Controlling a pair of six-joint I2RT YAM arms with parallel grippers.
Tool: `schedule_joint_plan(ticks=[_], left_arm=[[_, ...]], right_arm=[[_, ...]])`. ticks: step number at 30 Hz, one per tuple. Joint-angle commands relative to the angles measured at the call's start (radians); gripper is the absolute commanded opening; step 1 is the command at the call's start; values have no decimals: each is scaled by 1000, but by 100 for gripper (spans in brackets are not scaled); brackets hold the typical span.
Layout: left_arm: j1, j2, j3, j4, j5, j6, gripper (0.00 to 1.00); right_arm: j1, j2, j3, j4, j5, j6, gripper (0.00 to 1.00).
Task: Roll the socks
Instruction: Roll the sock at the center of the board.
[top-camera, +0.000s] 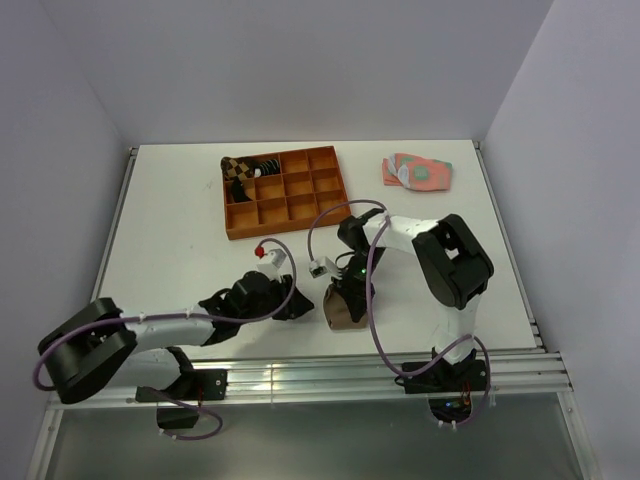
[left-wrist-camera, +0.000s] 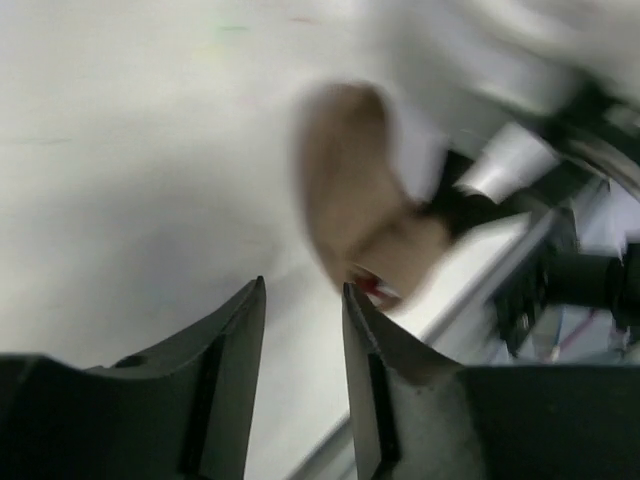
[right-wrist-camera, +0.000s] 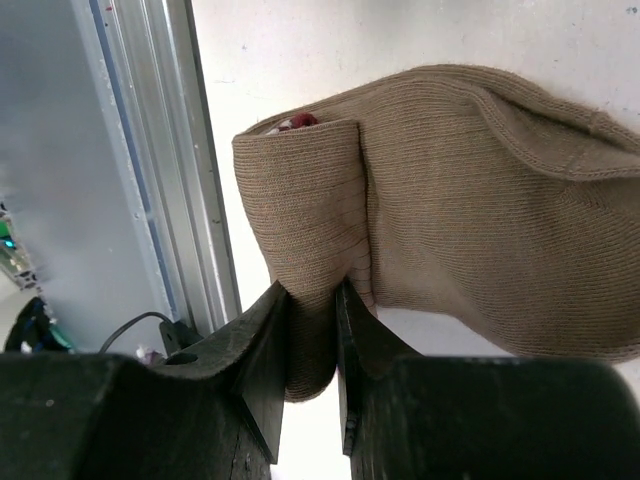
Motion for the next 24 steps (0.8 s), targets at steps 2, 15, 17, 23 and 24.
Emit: schedule_joint_plan(ticks=[2, 15, 17, 23, 24], left_arm=[[-143, -108, 49, 29, -142, 184, 44], [-272, 145, 296, -24, -159, 468, 52], [-274, 165, 302, -7, -152, 474, 52], [-275, 230, 311, 27, -127, 480, 52], [-278, 234, 308, 32, -124, 483, 52]], right_arm=[[-6, 28, 42, -32, 27, 14, 18], [-6, 63, 74, -45, 21, 37, 18], [-6, 63, 74, -44, 21, 40, 18], [-6, 68, 80, -44, 24, 49, 19], [-7, 69, 80, -44, 24, 48, 19]])
